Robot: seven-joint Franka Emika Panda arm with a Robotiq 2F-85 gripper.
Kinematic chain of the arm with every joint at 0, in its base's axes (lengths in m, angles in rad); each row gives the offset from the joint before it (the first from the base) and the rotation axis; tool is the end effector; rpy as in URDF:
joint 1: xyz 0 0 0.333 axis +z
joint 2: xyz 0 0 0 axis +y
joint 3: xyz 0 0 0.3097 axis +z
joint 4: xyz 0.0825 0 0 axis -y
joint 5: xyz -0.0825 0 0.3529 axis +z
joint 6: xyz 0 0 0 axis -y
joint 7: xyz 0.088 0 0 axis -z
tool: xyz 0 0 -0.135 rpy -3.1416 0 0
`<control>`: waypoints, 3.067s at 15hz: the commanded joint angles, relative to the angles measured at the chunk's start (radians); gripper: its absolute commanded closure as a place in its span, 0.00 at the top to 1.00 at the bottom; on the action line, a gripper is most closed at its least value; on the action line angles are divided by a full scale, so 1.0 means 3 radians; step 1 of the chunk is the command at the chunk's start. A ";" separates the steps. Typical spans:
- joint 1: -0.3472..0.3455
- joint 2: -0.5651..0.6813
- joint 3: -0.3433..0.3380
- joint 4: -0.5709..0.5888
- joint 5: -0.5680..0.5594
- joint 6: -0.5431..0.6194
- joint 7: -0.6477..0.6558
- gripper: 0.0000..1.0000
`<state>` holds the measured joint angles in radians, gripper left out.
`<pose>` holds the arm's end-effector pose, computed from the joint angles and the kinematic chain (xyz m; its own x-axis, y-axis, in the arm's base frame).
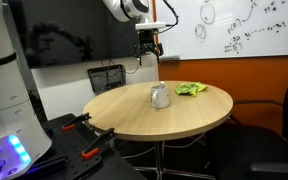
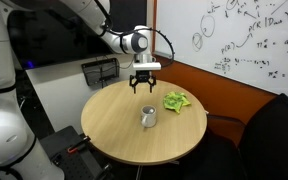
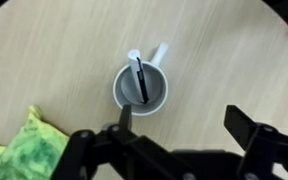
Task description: Remove the marker from the mug.
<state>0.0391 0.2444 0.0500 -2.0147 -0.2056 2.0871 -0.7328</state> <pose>0.5437 0.0329 0.3062 0.5742 0.7859 -0.2296 0.8059 -0.5919 -0.0104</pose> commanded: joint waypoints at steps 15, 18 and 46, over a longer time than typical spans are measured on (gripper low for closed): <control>-0.0177 0.0786 0.0083 0.0416 -0.0057 -0.0019 -0.0151 0.38; -0.0209 0.0888 0.0076 0.0498 -0.0076 -0.0041 -0.0144 0.46; -0.0069 0.0873 0.0031 0.0774 -0.0734 -0.0912 -0.0011 0.05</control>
<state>-0.0050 0.5687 0.0612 -1.7755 -0.3872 1.9296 -0.7627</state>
